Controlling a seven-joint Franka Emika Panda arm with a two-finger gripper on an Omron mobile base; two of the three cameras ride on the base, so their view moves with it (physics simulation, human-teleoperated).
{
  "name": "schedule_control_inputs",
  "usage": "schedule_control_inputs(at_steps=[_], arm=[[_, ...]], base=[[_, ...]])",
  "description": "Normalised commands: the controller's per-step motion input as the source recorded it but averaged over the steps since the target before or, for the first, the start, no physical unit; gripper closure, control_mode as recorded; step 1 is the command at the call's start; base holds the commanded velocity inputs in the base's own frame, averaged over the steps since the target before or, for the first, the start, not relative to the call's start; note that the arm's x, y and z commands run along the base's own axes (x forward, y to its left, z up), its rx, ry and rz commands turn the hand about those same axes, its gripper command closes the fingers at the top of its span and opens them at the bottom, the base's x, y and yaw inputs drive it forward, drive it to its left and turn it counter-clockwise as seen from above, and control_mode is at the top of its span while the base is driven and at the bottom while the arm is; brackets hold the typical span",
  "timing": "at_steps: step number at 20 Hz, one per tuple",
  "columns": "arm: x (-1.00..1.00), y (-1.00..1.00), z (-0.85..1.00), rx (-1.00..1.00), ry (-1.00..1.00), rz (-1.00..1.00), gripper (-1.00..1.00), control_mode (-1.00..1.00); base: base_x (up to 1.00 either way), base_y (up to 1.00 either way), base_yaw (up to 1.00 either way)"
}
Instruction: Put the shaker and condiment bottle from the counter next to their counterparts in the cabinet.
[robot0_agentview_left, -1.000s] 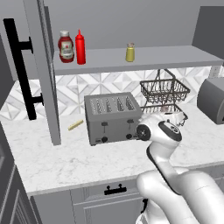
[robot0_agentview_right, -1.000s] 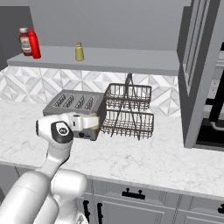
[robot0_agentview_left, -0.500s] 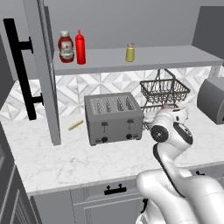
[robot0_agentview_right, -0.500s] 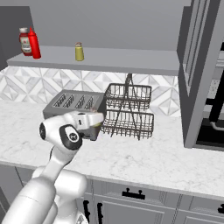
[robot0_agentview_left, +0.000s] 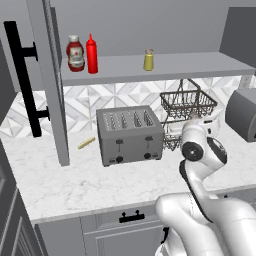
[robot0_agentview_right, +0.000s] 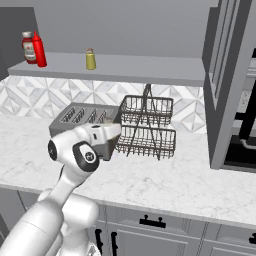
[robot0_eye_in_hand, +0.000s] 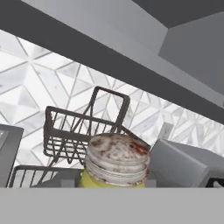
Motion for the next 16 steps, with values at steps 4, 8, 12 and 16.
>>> schedule_control_inputs(at_steps=[4, 8, 12, 16], arm=[[0.00, 0.00, 0.46, 0.00, -0.11, 0.00, 1.00, -1.00], [0.00, 0.00, 0.55, 0.00, -0.13, 0.00, 1.00, -1.00], [0.00, 0.00, 0.54, 0.00, -0.12, 0.01, 1.00, -1.00], [0.00, 0.00, 0.55, 0.01, -0.10, 0.01, 1.00, -1.00]], base=[[0.00, 0.00, 0.00], [0.00, 0.00, 0.00], [0.00, 0.00, 0.00], [0.00, 0.00, 0.00]])
